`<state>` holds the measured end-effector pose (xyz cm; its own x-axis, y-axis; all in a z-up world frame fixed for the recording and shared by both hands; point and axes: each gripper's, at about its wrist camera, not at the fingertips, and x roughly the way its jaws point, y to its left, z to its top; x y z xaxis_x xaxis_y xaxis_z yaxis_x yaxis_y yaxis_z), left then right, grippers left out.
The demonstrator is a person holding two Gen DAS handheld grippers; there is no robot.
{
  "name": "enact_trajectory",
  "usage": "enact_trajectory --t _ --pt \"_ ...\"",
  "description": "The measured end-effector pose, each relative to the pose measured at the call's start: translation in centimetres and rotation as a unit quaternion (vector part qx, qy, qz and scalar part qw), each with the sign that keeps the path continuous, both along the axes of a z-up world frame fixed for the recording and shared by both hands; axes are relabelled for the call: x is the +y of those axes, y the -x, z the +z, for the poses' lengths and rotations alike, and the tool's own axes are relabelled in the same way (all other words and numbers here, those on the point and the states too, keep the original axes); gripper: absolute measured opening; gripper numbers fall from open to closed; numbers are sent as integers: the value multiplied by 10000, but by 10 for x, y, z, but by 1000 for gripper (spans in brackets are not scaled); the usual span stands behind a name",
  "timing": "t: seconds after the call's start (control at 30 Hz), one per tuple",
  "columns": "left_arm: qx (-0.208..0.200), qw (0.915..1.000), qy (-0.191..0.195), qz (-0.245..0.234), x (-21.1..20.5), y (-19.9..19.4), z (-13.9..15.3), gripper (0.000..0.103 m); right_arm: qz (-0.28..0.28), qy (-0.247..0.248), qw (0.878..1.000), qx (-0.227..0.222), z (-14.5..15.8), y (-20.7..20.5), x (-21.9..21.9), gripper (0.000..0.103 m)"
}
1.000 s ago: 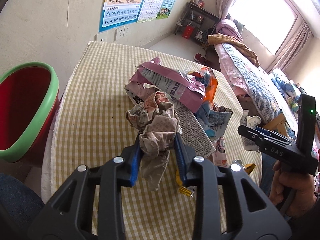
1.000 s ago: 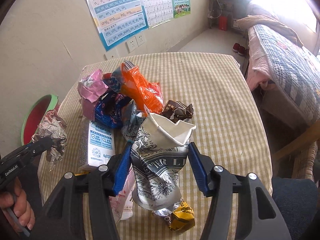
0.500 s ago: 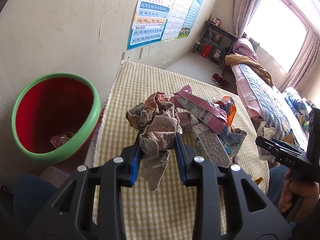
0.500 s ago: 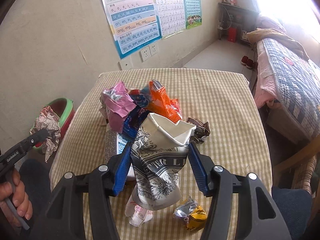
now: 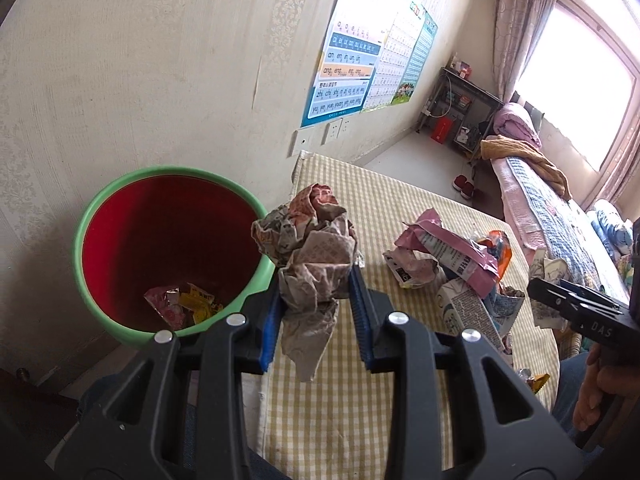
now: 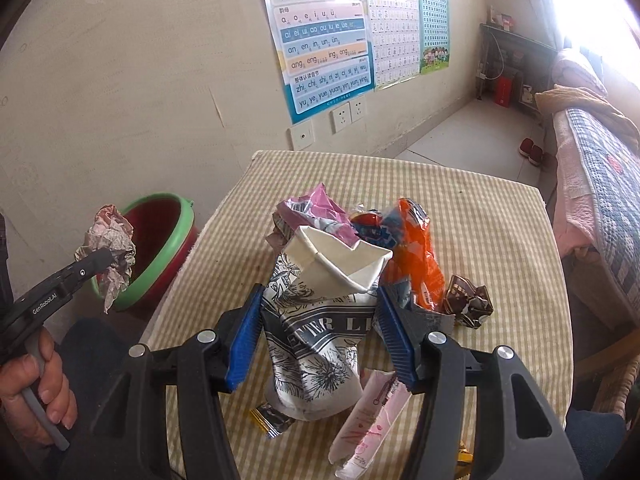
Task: Collect trash
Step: 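Carry the tissue and white cup over the bin with both tools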
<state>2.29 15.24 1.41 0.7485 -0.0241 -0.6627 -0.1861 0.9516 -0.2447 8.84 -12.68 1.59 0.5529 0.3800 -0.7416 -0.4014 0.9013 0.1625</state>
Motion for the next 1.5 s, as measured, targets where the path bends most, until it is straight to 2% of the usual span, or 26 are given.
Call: enact_trajectory --t 0.47,0.83,1.2,1.5 --pt "-179 9982 302 496 52 5 -1 31 585 -52 9982 -101 10 -8 72 55" --pt "-424 9911 540 1136 84 17 -2 31 1094 -135 9937 -195 21 -18 140 55" --pt "-635 9781 1131 1627 126 31 -13 31 1579 -137 9870 -274 26 -33 203 55" --pt "-736 9688 1415 1898 141 44 -18 31 1984 -87 9798 -227 21 -39 253 55"
